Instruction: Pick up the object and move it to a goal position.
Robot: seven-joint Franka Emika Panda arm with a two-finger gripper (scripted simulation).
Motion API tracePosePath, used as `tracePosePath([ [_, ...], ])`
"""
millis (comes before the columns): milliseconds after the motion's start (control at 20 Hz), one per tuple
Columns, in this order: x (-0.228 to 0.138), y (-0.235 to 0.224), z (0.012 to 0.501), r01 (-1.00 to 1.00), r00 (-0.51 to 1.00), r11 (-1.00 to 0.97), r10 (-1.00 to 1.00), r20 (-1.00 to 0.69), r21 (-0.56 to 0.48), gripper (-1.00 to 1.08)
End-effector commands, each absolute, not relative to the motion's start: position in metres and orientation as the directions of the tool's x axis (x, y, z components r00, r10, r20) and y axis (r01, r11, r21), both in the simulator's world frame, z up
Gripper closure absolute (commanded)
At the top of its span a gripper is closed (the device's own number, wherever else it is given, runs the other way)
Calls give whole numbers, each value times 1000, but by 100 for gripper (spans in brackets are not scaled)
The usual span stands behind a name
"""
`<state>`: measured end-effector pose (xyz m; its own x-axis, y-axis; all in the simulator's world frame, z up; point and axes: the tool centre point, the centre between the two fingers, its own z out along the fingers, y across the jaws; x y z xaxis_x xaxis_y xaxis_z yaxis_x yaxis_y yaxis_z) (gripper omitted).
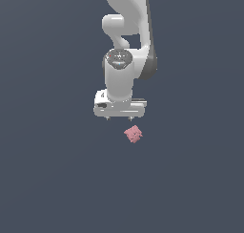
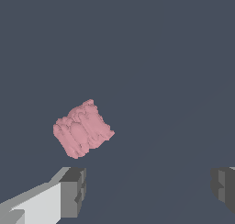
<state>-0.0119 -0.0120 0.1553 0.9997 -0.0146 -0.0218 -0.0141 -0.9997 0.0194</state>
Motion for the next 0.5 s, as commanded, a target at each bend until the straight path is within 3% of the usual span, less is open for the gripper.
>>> tracePosePath([
  [0, -12, -12, 155, -14, 1000, -1000, -15, -22, 19, -92],
  [450, -13, -37, 150, -1, 1000, -999, -2, -21, 46, -92],
])
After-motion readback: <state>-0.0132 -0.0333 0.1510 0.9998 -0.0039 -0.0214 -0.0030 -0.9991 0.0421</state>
